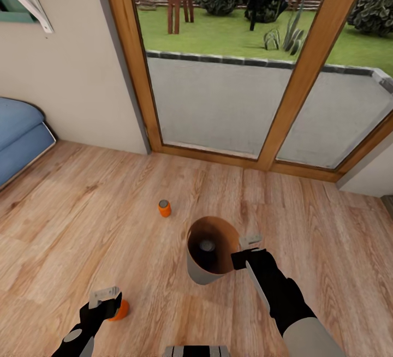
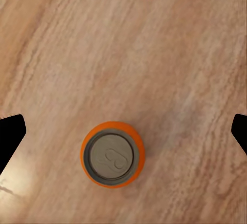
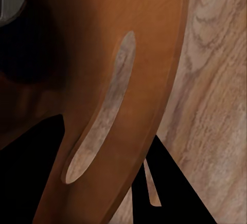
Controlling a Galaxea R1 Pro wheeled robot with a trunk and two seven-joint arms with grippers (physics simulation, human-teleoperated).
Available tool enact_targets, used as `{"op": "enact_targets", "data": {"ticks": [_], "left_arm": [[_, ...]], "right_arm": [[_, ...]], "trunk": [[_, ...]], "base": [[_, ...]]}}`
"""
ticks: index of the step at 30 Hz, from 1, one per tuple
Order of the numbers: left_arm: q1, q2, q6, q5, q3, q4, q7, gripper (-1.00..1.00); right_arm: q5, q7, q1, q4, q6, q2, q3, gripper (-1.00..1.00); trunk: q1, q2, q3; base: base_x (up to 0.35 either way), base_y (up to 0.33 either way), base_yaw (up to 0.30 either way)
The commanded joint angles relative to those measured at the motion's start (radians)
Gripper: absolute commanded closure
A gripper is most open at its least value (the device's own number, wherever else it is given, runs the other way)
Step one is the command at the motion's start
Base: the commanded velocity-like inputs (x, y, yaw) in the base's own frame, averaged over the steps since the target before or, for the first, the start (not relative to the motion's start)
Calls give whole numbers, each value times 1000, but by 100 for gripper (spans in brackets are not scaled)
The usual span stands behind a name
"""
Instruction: Put the three can of soda from the living room inside the tash can in the kitchen.
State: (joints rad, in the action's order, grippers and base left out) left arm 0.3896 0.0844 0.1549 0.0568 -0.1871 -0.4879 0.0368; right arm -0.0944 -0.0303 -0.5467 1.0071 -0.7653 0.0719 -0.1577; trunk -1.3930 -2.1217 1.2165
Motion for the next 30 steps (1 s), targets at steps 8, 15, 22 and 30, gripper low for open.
{"op": "enact_targets", "data": {"ticks": [8,15,22,30], "left_arm": [[0,0,1,0,0,-1,0,-100],[0,0,1,0,0,-3,0,-100],[0,0,2,0,0,-3,0,-100],[0,6,2,0,0,-3,0,-100]], "right_arm": [[15,7,-1,1,1,0,0,100],[15,7,0,2,1,0,0,100],[15,7,0,2,1,0,0,100],[15,7,0,2,1,0,0,100]], "trunk": [[-19,-35,26],[-19,-35,28],[-19,-35,28],[-19,-35,30]], "base": [[0,0,0],[30,0,0],[170,0,0],[24,0,0]]}}
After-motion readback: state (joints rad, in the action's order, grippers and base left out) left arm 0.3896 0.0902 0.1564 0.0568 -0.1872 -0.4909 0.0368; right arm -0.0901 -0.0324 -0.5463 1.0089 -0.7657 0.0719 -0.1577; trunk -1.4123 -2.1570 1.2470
